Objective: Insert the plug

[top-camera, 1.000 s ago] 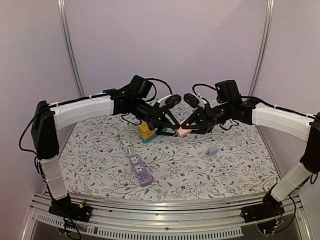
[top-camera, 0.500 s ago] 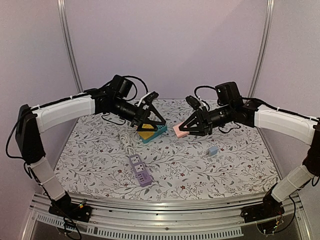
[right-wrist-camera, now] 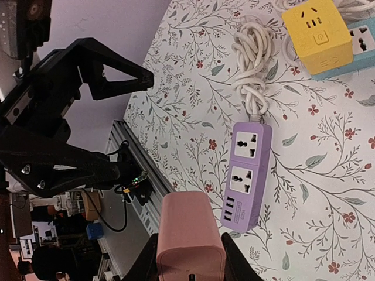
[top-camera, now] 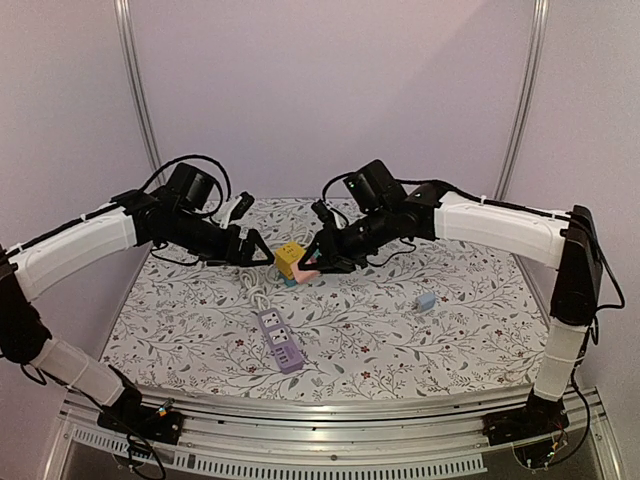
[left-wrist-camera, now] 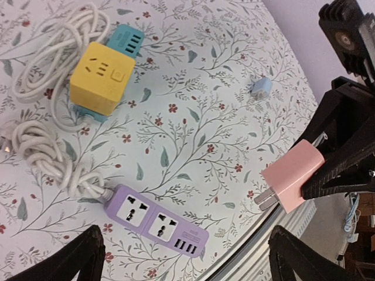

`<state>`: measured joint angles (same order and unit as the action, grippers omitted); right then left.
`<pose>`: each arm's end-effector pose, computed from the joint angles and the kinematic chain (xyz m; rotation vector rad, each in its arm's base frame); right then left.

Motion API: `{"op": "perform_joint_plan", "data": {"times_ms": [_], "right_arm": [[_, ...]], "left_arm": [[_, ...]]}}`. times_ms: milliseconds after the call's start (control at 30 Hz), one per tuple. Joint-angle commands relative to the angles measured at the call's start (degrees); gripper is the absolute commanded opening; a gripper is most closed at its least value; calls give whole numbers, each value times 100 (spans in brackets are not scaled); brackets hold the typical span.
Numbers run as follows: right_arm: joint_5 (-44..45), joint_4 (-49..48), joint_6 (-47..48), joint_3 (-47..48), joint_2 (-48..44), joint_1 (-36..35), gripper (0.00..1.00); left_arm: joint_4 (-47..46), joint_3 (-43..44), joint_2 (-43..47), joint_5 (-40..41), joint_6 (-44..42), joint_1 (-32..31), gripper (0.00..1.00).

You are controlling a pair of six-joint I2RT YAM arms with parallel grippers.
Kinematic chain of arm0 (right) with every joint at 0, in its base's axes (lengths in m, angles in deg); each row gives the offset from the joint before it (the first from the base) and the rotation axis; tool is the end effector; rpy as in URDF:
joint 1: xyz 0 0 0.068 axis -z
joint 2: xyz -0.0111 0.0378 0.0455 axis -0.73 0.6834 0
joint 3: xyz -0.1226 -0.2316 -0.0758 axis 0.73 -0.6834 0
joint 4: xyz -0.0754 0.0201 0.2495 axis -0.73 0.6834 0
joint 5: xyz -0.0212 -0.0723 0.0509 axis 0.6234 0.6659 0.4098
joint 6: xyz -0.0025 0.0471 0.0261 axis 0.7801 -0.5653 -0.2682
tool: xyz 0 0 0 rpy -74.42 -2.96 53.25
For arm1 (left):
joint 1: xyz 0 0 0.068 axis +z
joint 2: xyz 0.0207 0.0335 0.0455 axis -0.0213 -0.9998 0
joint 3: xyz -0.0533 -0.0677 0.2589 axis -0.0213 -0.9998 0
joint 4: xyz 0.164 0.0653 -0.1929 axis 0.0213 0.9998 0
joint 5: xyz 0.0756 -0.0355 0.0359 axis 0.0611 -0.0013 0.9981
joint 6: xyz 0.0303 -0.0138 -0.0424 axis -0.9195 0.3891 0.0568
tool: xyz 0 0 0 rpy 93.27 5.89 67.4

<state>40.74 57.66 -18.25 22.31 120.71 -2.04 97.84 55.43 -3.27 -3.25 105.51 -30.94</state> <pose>0.2575 0.3243 0.3002 -0.5265 2.5597 1.3449 0.2499 -0.1748 0.3046 0.4734 2.4998 -0.9187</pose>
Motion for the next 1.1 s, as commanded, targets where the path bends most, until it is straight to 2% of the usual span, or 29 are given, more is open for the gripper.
{"op": "perform_joint_plan", "data": {"times_ms": [0,100,200,367,500,700,833,933,1067], "right_arm": [[933,1085,203,1050,958,-369,0],[1086,1368,167,1612,1480,-455,0],[1197,1502,56,1740,1709,-474,0],[1312,1580,0,1599,1632,-499,0],[1374,1707,54,1473,1578,-530,0],[1384,1497,-120,859,1246,-568,0],[1392,1448,-207,601,1105,-592,0],[1451,1471,-203,562,1060,-603,0],[1517,1476,-161,650,1087,-604,0]], "left_arm": [[298,-632,300,1385,-122,214,94],[384,-790,165,2071,-51,237,83],[564,-659,-202,2598,171,245,78],[247,-551,-791,2889,510,237,72],[-25,-363,-1468,2726,514,231,67],[-487,-88,-2190,2590,672,237,64],[-500,55,-2494,2553,749,232,52],[-599,-34,-2487,2537,815,167,49],[-678,-201,-2379,2343,947,54,39]]}}
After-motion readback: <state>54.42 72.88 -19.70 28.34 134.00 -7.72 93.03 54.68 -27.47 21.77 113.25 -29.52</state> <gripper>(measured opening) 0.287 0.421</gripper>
